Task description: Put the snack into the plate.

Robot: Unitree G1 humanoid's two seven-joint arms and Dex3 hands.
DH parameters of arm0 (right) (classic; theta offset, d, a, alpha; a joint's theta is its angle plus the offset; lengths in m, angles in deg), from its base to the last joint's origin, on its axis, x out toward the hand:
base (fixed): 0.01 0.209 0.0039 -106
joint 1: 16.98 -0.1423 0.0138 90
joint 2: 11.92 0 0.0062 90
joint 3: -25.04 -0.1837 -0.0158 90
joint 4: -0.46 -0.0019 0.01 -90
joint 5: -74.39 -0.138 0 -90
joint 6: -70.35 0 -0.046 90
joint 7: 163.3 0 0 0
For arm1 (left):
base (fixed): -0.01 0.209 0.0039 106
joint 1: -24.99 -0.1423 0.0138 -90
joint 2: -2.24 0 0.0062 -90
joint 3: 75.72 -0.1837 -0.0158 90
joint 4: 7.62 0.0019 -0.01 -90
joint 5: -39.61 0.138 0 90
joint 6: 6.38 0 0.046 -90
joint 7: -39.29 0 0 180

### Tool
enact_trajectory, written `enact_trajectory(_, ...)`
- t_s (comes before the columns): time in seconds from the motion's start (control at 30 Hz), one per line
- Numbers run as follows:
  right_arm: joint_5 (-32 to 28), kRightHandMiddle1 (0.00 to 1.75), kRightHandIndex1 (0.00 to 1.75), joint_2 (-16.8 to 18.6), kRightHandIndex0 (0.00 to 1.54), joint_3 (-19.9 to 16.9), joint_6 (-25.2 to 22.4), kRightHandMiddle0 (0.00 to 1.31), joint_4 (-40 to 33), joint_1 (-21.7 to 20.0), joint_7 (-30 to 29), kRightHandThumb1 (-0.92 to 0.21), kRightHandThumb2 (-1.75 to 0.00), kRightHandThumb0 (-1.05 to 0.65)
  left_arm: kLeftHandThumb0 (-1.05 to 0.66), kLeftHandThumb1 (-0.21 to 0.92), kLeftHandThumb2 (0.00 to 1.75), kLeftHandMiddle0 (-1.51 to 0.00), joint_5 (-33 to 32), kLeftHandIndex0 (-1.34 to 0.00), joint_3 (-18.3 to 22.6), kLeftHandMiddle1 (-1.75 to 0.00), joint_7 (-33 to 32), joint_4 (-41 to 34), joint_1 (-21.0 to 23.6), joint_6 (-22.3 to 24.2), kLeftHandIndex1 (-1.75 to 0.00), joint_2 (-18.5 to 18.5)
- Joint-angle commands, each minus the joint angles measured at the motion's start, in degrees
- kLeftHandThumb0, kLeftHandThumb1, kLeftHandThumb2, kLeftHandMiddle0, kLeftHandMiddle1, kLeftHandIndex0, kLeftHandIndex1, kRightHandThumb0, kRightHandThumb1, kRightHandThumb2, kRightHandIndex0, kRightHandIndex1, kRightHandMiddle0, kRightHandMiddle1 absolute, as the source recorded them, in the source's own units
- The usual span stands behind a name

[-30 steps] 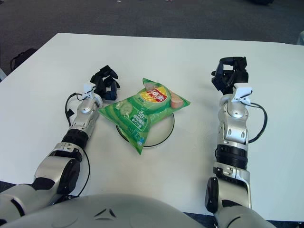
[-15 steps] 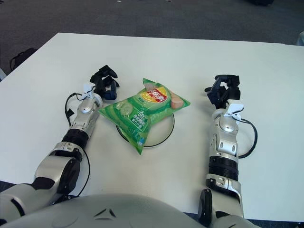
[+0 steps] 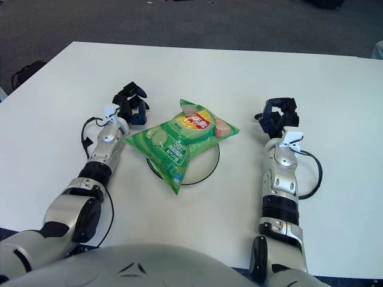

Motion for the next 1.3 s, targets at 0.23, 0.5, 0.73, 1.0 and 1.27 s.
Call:
enact_trajectory(0.23, 2.0, 1.75, 1.53, 2.4, 0.52, 3.6, -0.3, 0.25, 3.7, 5.1, -0.8, -0.83, -0.65, -0.36, -0.01, 0.15, 1.52, -0.63, 0.6, -0.62, -0.2, -1.75, 0.0, 3.6, -4.3, -1.3, -1.75, 0.0)
enact_trajectory(0.5, 2.3, 1.75, 1.54, 1.7, 0.48, 4.3, -1.0, 0.27, 6.7, 5.1, -0.4, -0.80, -0.69, -0.36, -0.01, 0.17, 1.50, -0.61, -0.2, -0.60, 0.2, -1.75, 0.8, 4.6, -4.4, -2.5, -1.75, -0.6)
enact_trajectory(0.73, 1.5, 1.75, 1.57, 1.1, 0.48, 4.4, -1.1, 0.27, 9.4, 4.4, 0.7, -0.78, -0.71, -0.37, -0.01, 0.17, 1.49, -0.61, -0.1, -0.60, 0.3, -1.75, 0.8, 4.3, -4.8, -3.1, -1.75, -0.9)
enact_trajectory(1.0, 0.7, 1.75, 1.56, 0.1, 0.48, 4.1, -1.0, 0.28, 11.6, 4.0, 2.8, -0.78, -0.73, -0.37, -0.01, 0.16, 1.50, -0.61, -0.5, -0.60, 0.6, -1.75, 1.4, 4.7, -4.6, -3.0, -1.75, -1.0)
enact_trajectory(1.27, -0.7, 1.75, 1.56, -0.5, 0.48, 3.5, -1.7, 0.28, 10.3, 4.7, 4.2, -0.77, -0.73, -0.37, -0.01, 0.15, 1.51, -0.62, -0.4, -0.61, 0.6, -1.75, 1.9, 3.9, -4.7, -2.6, -1.75, -1.2)
